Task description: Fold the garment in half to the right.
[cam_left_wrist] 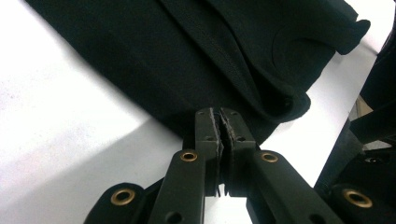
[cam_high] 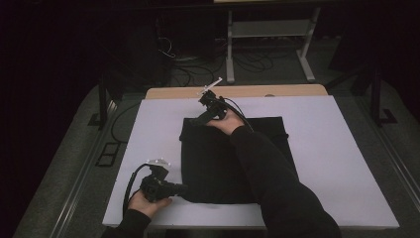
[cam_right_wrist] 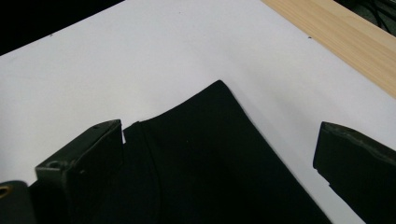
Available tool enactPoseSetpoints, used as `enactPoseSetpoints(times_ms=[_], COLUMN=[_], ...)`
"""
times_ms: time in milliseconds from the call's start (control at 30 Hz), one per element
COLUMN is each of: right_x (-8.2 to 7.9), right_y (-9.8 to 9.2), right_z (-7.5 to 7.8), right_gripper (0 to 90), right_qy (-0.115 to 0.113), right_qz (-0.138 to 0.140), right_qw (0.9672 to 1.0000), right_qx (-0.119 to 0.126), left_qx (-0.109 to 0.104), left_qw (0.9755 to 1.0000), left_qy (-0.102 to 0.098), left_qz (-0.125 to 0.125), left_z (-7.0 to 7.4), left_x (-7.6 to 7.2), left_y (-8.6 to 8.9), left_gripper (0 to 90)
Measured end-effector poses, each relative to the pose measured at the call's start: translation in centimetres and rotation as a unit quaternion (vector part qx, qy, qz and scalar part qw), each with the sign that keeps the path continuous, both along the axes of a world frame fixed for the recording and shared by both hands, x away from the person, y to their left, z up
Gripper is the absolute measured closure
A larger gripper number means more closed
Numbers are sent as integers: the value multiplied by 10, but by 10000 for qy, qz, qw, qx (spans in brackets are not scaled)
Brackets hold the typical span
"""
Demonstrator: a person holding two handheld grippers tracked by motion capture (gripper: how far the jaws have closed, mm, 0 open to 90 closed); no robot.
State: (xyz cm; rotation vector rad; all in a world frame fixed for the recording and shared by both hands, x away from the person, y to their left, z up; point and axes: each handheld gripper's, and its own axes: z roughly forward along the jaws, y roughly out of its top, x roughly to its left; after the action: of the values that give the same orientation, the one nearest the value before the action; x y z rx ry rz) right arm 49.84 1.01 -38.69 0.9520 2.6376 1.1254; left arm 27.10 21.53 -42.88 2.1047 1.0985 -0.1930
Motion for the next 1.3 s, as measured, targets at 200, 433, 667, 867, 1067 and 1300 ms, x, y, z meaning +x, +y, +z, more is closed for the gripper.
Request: enactPoseSetpoints(times_ms=[200, 433, 667, 867, 1067, 1300], right_x=[5, 10, 14, 21, 26, 29], right_y=[6, 16, 22, 29, 39, 48], right_z=[-2, -8, -18, -21, -23, -30], right_gripper=[14, 16, 26, 26, 44, 59], right_qy=[-38, -11, 62, 79, 60, 109], right_qz=[70, 106, 76, 54, 89, 106], right_qw=[9999, 9999, 9998, 9997, 9997, 9997], right_qx=[-69, -129, -182, -218, -206, -193], left_qx=[3, -13, -35, -32, -43, -53], left_qw=[10000, 10000, 10000, 10000, 10000, 10000], left_qy=[6, 8, 17, 32, 40, 41], left_qz=[16, 6, 11, 3, -3, -16], left_z=[0, 0, 0, -1, -1, 0], left_x=[0, 0, 0, 1, 1, 1], left_y=[0, 0, -1, -1, -1, -2], left_gripper=[849, 849, 849, 849, 849, 849])
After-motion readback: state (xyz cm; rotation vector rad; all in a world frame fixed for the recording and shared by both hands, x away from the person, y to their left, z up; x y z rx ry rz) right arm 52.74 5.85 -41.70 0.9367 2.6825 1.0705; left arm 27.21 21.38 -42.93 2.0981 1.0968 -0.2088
